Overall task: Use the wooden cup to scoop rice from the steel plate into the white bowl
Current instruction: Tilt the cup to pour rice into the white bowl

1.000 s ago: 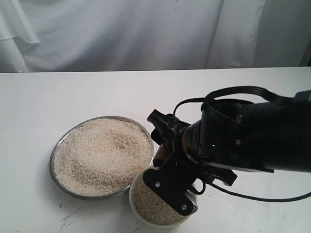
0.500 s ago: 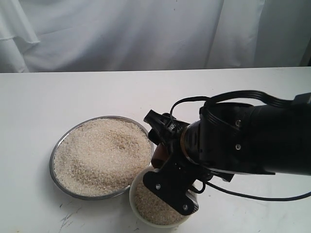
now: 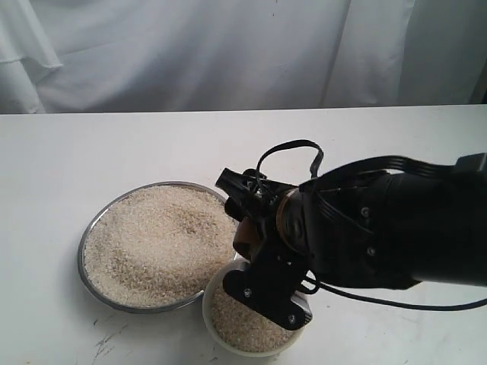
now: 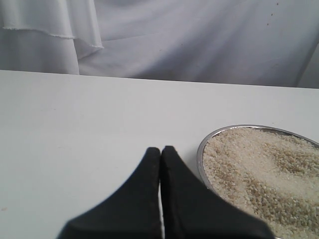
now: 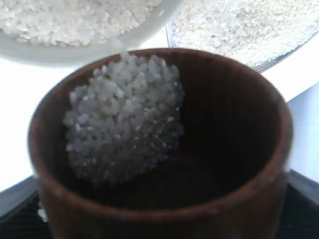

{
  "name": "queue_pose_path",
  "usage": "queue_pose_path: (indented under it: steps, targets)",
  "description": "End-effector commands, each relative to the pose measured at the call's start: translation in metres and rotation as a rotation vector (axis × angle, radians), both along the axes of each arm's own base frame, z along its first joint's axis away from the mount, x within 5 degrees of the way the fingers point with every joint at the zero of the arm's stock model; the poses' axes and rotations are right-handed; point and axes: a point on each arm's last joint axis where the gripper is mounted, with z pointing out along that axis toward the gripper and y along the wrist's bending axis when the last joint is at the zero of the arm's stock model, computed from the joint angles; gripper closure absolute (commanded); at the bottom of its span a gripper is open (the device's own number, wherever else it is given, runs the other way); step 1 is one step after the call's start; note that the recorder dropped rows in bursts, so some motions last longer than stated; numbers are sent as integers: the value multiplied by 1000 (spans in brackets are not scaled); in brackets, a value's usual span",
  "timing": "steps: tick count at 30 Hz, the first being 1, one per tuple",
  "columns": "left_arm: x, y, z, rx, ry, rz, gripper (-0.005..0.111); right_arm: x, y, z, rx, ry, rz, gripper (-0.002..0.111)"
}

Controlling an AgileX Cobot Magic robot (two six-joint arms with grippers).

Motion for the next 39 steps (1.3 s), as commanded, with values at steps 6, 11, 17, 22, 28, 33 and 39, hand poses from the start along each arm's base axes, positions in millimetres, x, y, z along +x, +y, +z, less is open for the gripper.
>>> queue_pose_path:
  steps: [6, 11, 17, 22, 28, 33, 39]
  targets:
    - [0, 0, -1, -4, -7, -1, 107, -6, 4, 5, -53, -80, 36, 108]
    - [0, 0, -1, -4, -7, -1, 107, -9, 5, 6, -76, -104, 44, 108]
    - [0, 0, -1, -4, -7, -1, 107, -15, 10, 9, -94, -157, 66, 108]
    - [0, 0, -1, -4, -7, -1, 107, -19, 12, 11, -116, -199, 84, 108]
    - [0, 0, -1, -4, -7, -1, 107, -22, 11, 8, -152, -287, 144, 108]
    - [0, 0, -1, -4, -7, -1, 107, -23, 12, 8, -143, -325, 155, 108]
    - [0, 0, -1, -4, -7, -1, 107, -29, 17, 11, -148, -365, 197, 108]
